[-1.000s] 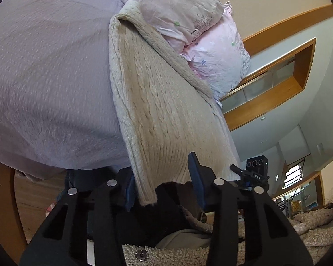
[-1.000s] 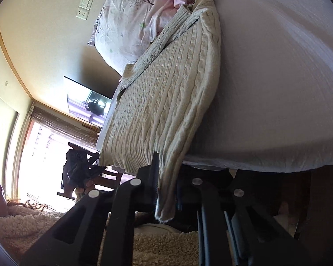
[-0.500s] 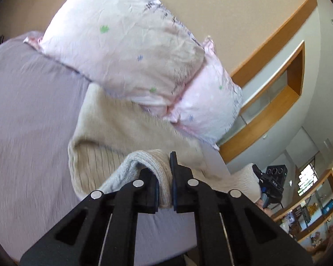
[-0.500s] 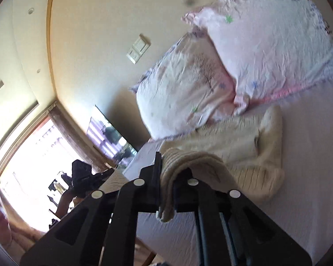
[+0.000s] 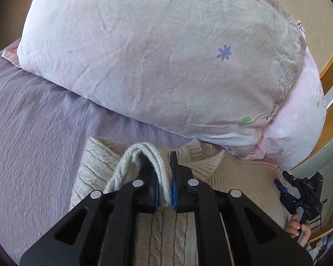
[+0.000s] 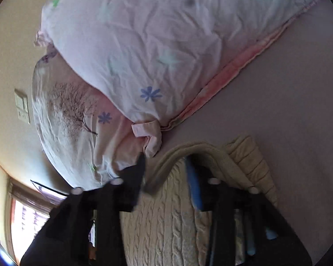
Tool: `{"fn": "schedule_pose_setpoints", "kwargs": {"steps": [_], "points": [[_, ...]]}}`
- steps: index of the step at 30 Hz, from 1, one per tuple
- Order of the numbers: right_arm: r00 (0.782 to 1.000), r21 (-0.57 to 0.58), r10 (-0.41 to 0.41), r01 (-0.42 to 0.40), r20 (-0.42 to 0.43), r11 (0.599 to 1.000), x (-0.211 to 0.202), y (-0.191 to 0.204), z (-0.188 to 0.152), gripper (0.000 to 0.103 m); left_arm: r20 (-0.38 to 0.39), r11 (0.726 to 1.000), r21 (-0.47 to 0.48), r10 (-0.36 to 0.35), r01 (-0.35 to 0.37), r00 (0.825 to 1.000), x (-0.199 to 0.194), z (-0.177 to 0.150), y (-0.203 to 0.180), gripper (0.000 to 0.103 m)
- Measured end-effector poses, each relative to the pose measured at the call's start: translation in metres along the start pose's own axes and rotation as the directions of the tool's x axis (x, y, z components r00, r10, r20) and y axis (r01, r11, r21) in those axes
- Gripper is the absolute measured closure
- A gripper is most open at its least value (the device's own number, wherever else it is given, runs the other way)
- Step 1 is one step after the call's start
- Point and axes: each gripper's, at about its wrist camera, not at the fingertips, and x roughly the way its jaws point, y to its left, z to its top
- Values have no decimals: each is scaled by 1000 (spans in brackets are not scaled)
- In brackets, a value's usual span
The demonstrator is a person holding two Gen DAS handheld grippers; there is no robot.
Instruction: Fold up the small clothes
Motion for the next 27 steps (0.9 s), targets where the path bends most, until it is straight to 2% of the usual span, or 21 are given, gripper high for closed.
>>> {"fn": "schedule_pose_setpoints", "kwargs": {"steps": [1,2,3,4,5,7,9,10,12,13,16,17,20,22,23,24,27], "points": [[999,2,-8,8,36,1000,-7,1,0,29,-11,1000,-21,-17,17,1000,-4,0,3,91],[996,-1,-17,17,90,1000,-17,2,0,10,-18,997,-50,-51,50,999,-10,1,7,74],[991,-8,-15,16,134,1000,-26,3,-2,2,-10,996,-66,-62,61,998,-18,3,9,40],[986,-18,-16,19,165,1000,-34,4,-3,2,17,995,-72,-65,66,998,-30,4,8,27],[983,-39,4,3,181,999,-40,4,-5,2,56,995,-64,-68,71,996,-47,3,7,19],[983,-76,42,-29,181,997,-49,3,-7,2,65,997,-30,-68,70,996,-69,0,6,19],[982,-76,69,-56,178,996,-53,0,-7,2,27,1000,-20,-19,19,999,-77,-7,16,20],[981,-68,88,-77,173,995,-54,-2,-5,2,-6,999,-34,-3,3,1000,-76,-10,25,23],[979,-42,121,-115,167,992,-53,-6,-3,2,-69,996,-88,9,-15,998,-66,-17,43,35],[979,-37,129,-125,160,992,-52,-6,-1,2,-87,993,-118,1,-11,996,-61,-20,52,37],[978,-38,155,-152,139,988,-59,-13,2,2,-134,982,-181,-75,50,988,-49,-30,67,41],[978,-40,155,-151,140,988,-62,-17,2,2,-143,980,-182,-106,79,984,-46,-33,68,43],[975,-23,179,-178,132,984,-55,-8,3,2,-145,981,-155,-137,114,980,-42,-37,61,43],[974,-13,193,-193,118,981,-54,-10,3,2,-140,960,-219,-206,173,969,-37,-42,67,54],[974,-13,200,-200,110,980,-54,-10,3,2,-134,946,-268,-225,184,965,-34,-46,73,75],[973,-14,209,-209,100,978,-54,-10,3,2,-121,929,-310,-250,203,961,-32,-50,78,82],[971,-32,225,-223,80,974,-56,-4,4,2,-80,897,-368,-291,243,953,-35,-51,73,85]]}}
